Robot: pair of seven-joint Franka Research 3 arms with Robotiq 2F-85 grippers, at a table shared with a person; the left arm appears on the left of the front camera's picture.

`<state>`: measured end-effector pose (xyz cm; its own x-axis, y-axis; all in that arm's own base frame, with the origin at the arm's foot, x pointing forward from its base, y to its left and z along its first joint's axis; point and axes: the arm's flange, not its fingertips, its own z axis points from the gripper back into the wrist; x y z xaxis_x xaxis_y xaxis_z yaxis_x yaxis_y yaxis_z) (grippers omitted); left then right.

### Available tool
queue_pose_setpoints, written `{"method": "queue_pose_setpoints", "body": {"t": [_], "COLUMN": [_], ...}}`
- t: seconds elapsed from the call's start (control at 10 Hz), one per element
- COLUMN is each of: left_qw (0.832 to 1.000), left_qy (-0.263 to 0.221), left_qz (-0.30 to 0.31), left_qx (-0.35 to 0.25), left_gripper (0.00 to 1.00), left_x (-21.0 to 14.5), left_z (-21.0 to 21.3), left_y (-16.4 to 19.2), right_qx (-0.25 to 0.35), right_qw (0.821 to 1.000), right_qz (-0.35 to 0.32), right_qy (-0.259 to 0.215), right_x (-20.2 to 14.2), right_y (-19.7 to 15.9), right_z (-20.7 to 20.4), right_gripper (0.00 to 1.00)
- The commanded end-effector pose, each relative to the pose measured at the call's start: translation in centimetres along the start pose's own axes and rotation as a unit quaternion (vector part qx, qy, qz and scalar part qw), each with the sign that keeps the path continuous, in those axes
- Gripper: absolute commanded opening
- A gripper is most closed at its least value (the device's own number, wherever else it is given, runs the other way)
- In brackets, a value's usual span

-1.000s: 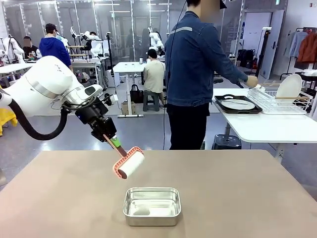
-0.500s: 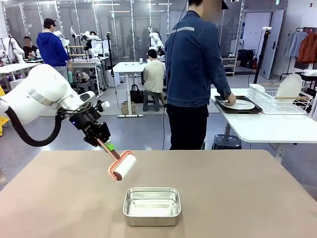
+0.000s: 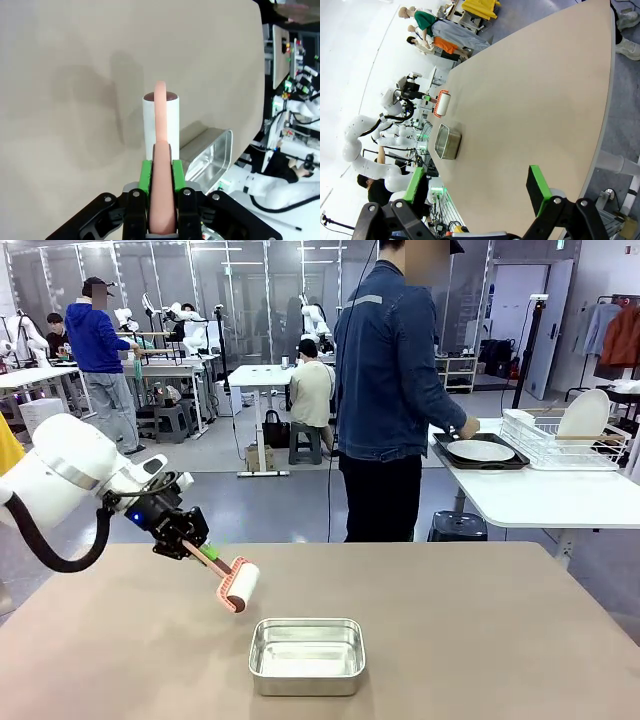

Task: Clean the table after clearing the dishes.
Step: When the right (or left) Handle tray is removed, use the right hand (or left hand) to clean the right (or left) side of the table with the Lint Roller.

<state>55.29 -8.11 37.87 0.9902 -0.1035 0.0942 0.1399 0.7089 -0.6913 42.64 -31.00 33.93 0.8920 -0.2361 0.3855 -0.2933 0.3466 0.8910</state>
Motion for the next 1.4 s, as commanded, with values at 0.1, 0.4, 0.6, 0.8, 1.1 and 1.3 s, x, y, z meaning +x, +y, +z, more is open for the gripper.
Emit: {"method": "queue_pose_setpoints", "body": {"t": [0.1, 0.4, 0.6, 0.8, 1.1, 1.3], "left_qw": [0.999, 0.996, 0.996, 0.996, 0.997, 0.998], "left_qy": [-0.007, -0.009, -0.015, -0.031, -0.047, -0.044], "left_qz": [0.044, 0.085, 0.090, 0.076, 0.058, 0.041], "left_qx": [-0.004, -0.005, -0.017, -0.025, -0.012, 0.013], "left_gripper": [0.20, 0.20, 0.20, 0.20, 0.20, 0.20], "left_x": [-0.3, -1.2, -2.2, -3.1, -4.8, -5.9], "left_z": [-1.4, -1.4, 0.1, 3.1, 8.9, 13.1], "left_y": [1.8, 6.0, 8.8, 12.1, 16.9, 19.6], "right_qx": [0.004, 0.004, 0.004, 0.004, 0.004, 0.004], "right_qw": [1.000, 1.000, 1.000, 1.000, 1.000, 1.000], "right_qz": [0.005, 0.005, 0.005, 0.005, 0.005, 0.005], "right_qy": [0.000, 0.000, 0.000, 0.000, 0.000, 0.000], "right_x": [-0.2, -0.2, -0.2, -0.2, -0.2, -0.2], "right_y": [0.4, 0.4, 0.4, 0.4, 0.4, 0.4], "right_z": [-0.1, -0.1, -0.1, -0.1, -0.1, -0.1], "right_gripper": [1.00, 1.00, 1.00, 1.00, 1.00, 1.00]}}
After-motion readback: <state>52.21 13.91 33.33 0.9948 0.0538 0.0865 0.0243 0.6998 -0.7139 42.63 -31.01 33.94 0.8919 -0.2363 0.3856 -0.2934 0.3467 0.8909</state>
